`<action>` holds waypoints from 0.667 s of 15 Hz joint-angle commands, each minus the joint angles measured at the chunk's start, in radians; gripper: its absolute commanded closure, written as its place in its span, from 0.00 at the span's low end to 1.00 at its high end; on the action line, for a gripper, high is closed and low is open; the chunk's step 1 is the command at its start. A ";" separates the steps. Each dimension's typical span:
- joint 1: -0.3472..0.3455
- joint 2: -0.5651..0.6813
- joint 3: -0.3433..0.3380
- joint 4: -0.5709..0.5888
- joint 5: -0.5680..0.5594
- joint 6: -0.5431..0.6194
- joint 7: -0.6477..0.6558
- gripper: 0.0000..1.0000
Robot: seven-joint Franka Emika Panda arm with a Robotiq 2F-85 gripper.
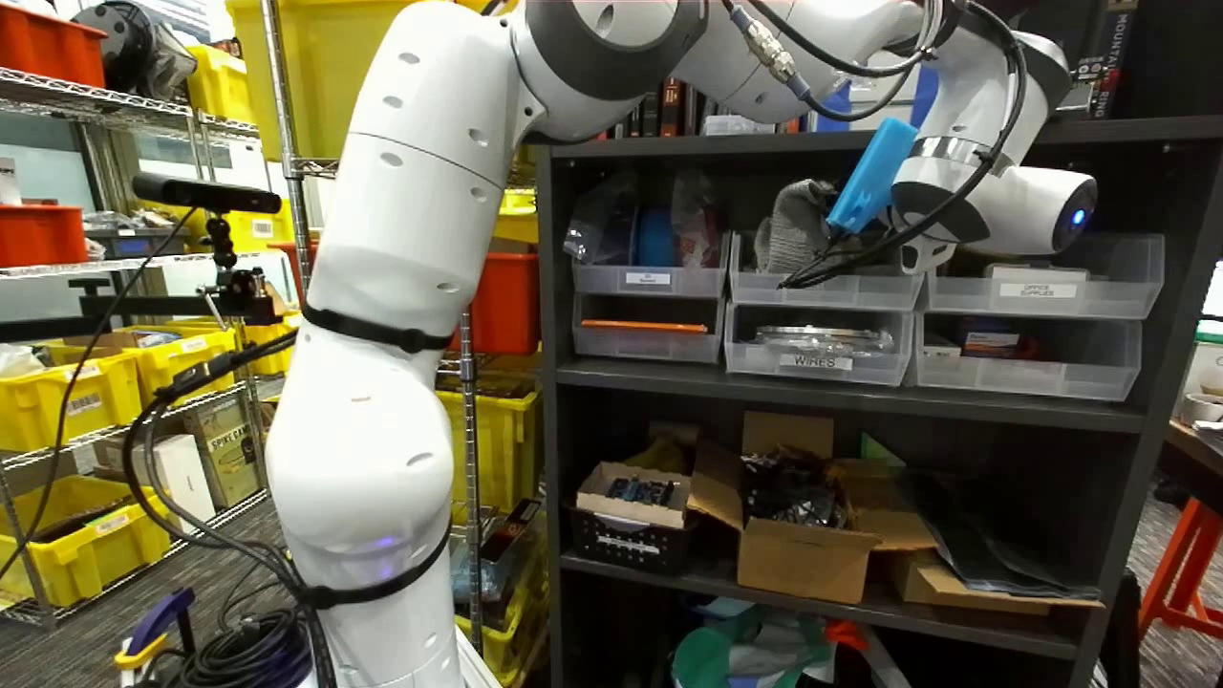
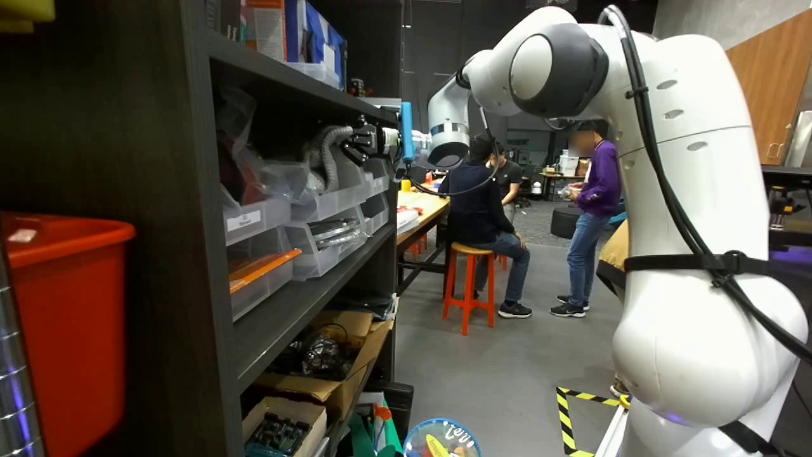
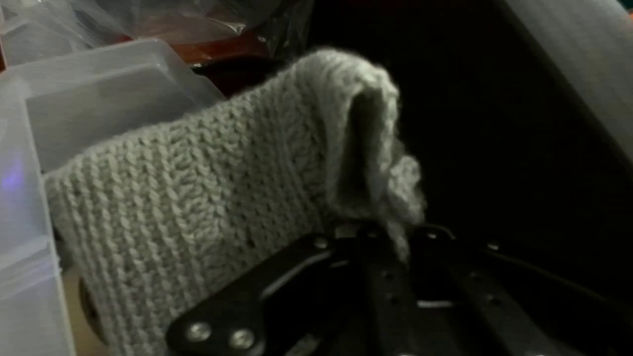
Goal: Put the grey towel in the middle top transparent tray
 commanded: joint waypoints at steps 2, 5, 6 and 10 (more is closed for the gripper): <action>-0.001 -0.001 0.006 0.024 -0.005 0.012 0.041 0.64; -0.006 -0.001 0.005 0.019 -0.001 0.009 0.048 0.44; -0.010 0.002 0.004 0.022 0.002 0.003 0.051 0.38; -0.028 0.001 -0.001 0.013 0.008 -0.009 0.058 0.11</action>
